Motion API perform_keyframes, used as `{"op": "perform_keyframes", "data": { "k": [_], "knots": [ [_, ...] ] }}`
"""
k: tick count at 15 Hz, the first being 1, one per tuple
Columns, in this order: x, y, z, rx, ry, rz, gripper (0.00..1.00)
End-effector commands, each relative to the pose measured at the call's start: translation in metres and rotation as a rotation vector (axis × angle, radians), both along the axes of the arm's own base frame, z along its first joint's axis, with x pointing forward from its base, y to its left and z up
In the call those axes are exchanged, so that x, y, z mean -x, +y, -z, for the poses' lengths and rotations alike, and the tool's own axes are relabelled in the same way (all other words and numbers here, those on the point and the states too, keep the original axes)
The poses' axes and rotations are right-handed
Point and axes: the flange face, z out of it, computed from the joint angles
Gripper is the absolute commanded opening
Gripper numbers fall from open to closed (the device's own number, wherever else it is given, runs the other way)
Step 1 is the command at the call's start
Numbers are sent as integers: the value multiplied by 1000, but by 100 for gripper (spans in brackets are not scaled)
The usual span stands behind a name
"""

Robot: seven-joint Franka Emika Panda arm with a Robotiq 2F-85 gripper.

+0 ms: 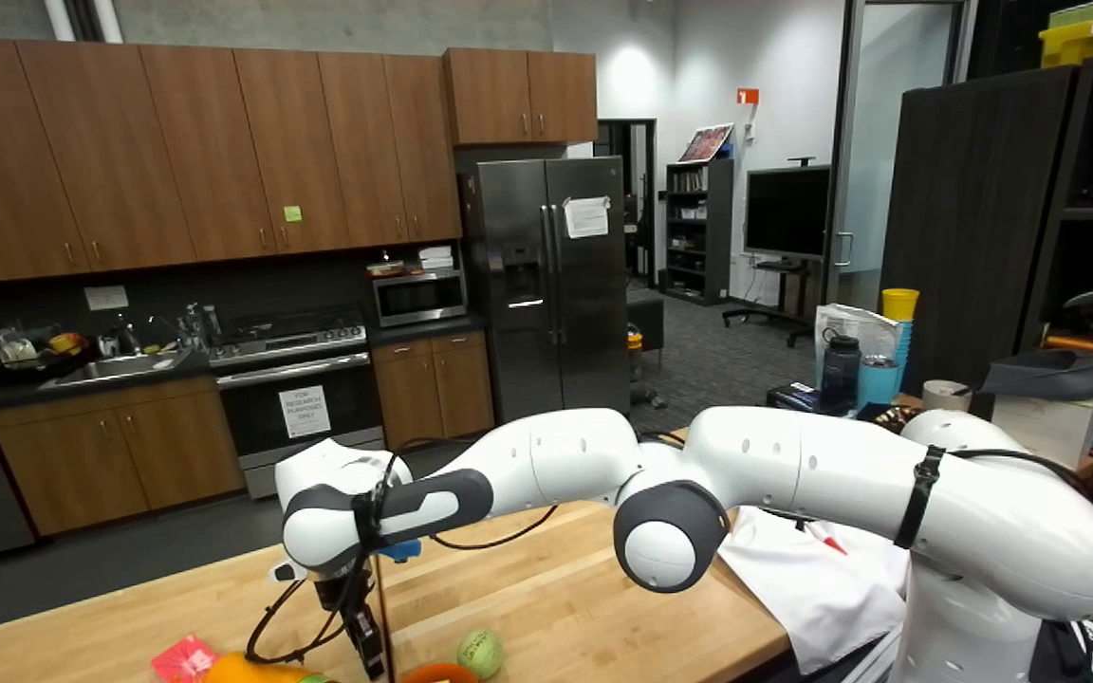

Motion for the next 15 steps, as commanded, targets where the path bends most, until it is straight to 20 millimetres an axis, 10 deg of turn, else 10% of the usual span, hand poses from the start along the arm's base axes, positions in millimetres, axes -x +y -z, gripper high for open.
{"op": "perform_keyframes", "data": {
  "k": [1,8,15],
  "knots": [
    [1,0,-1,4,7,0,27],
    [-5,-3,-15,6,-14,-8,67],
    [-18,-11,-79,29,-101,-161,100]
  ]
}}
